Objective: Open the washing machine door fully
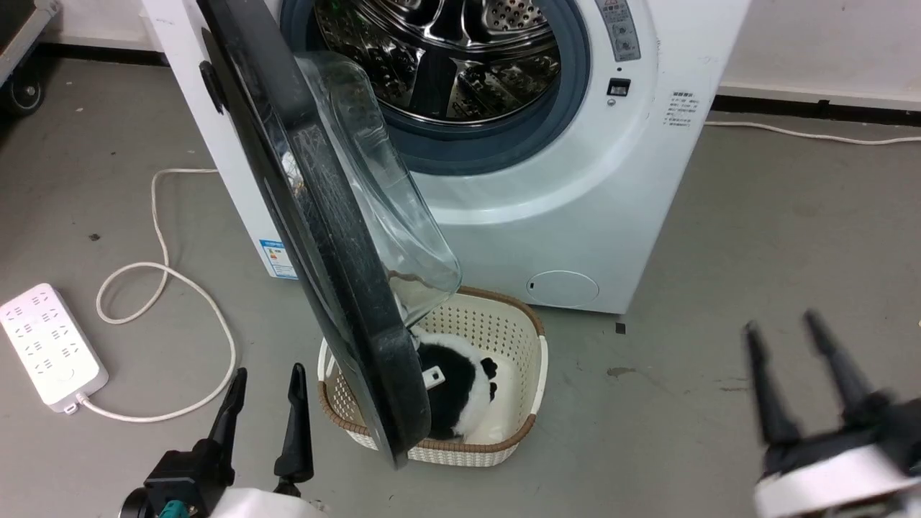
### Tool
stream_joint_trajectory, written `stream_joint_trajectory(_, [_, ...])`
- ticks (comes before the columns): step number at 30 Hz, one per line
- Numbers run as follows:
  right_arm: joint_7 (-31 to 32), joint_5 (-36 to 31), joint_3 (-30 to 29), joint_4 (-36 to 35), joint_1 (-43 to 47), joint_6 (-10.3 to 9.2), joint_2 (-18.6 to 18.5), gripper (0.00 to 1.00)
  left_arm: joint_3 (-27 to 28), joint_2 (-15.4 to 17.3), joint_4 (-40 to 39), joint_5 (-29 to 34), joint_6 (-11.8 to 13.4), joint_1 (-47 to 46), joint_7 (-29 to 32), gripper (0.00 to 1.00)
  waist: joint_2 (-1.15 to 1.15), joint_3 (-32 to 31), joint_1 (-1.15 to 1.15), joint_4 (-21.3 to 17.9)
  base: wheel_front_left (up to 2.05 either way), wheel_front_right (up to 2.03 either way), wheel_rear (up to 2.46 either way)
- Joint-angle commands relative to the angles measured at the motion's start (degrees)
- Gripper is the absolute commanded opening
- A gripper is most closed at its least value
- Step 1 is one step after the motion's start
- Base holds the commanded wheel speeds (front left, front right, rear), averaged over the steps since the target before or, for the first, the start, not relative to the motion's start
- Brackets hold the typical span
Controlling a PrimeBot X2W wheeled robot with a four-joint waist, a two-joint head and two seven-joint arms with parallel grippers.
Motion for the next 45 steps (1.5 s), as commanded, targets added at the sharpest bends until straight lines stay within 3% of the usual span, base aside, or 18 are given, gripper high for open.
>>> stream_joint_trajectory(1, [-0.4, -3.6, 0.6, -0.4, 2.4, 0.05, 2.3, 1.00, 0.3, 0.1, 0.4, 0.5, -0.2, 0.6, -0.3, 1.00, 0.00, 0.0, 0.00, -0.1, 0.00, 0.00, 0.00])
stream_joint_trajectory(8, [-0.5, -7.4, 0.3, 0.3, 5.3, 0.05, 8.5, 1.00, 0.3, 0.1, 0.8, 1.5, -0.2, 0.3, -0.3, 1.00, 0.00, 0.3, 0.00, -0.2, 0.00, 0.00, 0.00])
stream_joint_trajectory(15, [-0.5, -6.2, 0.3, 0.2, 5.2, 0.05, 10.2, 1.00, 0.4, 0.1, 1.1, 1.7, 0.2, 0.0, -0.3, 1.00, 0.00, 0.4, 0.00, -0.4, 0.00, 0.00, 0.00])
stream_joint_trajectory(16, [-0.5, -6.2, 0.4, 0.3, 5.1, 0.05, 10.3, 1.00, 0.4, 0.1, 1.1, 1.6, 0.3, -0.1, -0.3, 0.61, 0.00, 0.4, 0.00, -0.4, 0.00, 0.00, 0.00])
stream_joint_trajectory(17, [-0.5, -6.2, 0.4, 0.3, 5.0, 0.05, 10.3, 1.00, 0.5, 0.1, 1.0, 1.6, 0.4, -0.2, -0.3, 0.15, 0.00, 0.5, 0.00, -0.4, 0.00, 0.00, 0.00])
stream_joint_trajectory(18, [-0.5, -6.2, 0.4, 0.4, 4.9, 0.05, 10.3, 1.00, 0.5, 0.1, 0.5, 1.7, 0.5, -0.3, -0.3, 0.00, 0.00, 0.5, 0.00, -0.4, 0.00, 0.00, 0.00])
stream_joint_trajectory(26, [-0.5, -5.9, 0.3, 0.0, 4.3, 0.05, 10.6, 1.00, 2.5, 0.1, -4.4, -1.2, 2.4, -0.9, -0.3, 0.00, 0.00, 0.4, 0.00, -0.4, 0.00, 0.00, 0.00])
stream_joint_trajectory(36, [-0.5, -5.9, -0.2, -0.2, 4.1, 0.05, 10.7, 1.00, 8.1, 0.1, -20.7, -3.7, 5.6, -6.1, -0.3, 0.00, 0.00, 0.0, 0.00, -0.6, 0.00, 0.00, 0.00])
stream_joint_trajectory(41, [-0.5, -6.1, -0.6, -0.2, 4.2, 0.05, 10.7, 1.00, 5.2, 0.1, -27.6, -2.3, 6.0, -8.4, -0.3, 0.00, 0.00, -0.3, 0.00, -0.6, 0.00, 0.00, 0.00])
stream_joint_trajectory(45, [-0.5, -6.0, -1.1, -0.2, 4.1, 0.05, 10.8, 1.00, -0.7, 0.1, -29.1, 2.0, 4.4, -8.5, -0.3, 0.00, 0.00, -0.5, 0.00, -0.6, 0.00, 0.00, 0.00])
